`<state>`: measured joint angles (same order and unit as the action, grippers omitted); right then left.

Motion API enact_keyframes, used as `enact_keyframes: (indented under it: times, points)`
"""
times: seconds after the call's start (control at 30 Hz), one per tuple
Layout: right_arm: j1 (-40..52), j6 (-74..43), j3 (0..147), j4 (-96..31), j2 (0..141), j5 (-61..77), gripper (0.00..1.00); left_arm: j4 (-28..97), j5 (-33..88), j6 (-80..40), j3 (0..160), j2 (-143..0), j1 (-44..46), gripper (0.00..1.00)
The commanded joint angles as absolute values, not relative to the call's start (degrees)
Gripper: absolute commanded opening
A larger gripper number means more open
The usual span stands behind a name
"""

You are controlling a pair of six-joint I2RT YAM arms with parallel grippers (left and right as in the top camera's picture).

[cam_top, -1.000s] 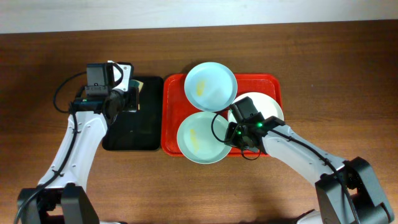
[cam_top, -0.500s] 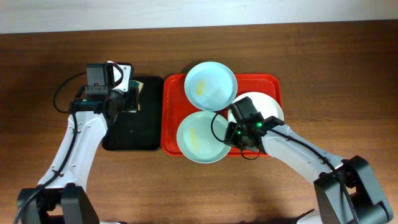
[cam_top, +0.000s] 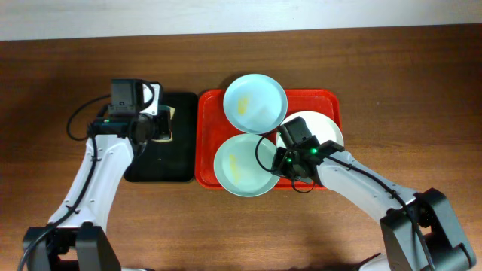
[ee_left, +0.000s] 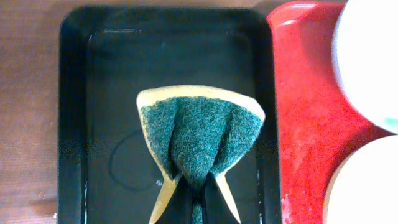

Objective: Clean dirty plates on tray and stack at the side
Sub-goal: 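Grip the light-blue plate rim with the right gripper and hold it, then carry the sponge with the left gripper over the light-blue plate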

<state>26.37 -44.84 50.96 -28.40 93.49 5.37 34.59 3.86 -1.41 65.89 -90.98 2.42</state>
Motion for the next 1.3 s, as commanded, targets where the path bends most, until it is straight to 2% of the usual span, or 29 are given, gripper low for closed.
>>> enact_keyframes:
  times: [0.0, 0.47, 0.77, 0.93, 1.1, 1.27]
  points:
    - [26.7, -45.5, 50.4, -28.2, 94.1, 3.2, 0.04, 35.9, -3.0, -5.4, 67.4, -91.2, 2.9, 0.00]
    - [26.7, -45.5, 50.4, -28.2, 94.1, 3.2, 0.04, 45.6, -2.8, -6.9, 78.1, -92.7, 2.9, 0.00]
    - [26.7, -45.5, 50.4, -28.2, 94.1, 3.2, 0.04, 51.4, -1.9, -6.9, 82.6, -102.0, 2.9, 0.00]
    - [26.7, -45.5, 50.4, -28.2, 94.1, 3.2, 0.04, 59.2, -1.3, -6.8, 92.6, -106.2, 3.0, 0.00]
    - [26.7, -45.5, 50.4, -28.3, 94.1, 3.2, 0.04, 60.1, 4.1, -6.9, 92.7, -106.7, 3.1, 0.00]
    - [26.7, -45.5, 50.4, -28.3, 94.1, 3.2, 0.04, 62.8, 4.1, -6.9, 92.7, -107.0, 4.5, 0.00]
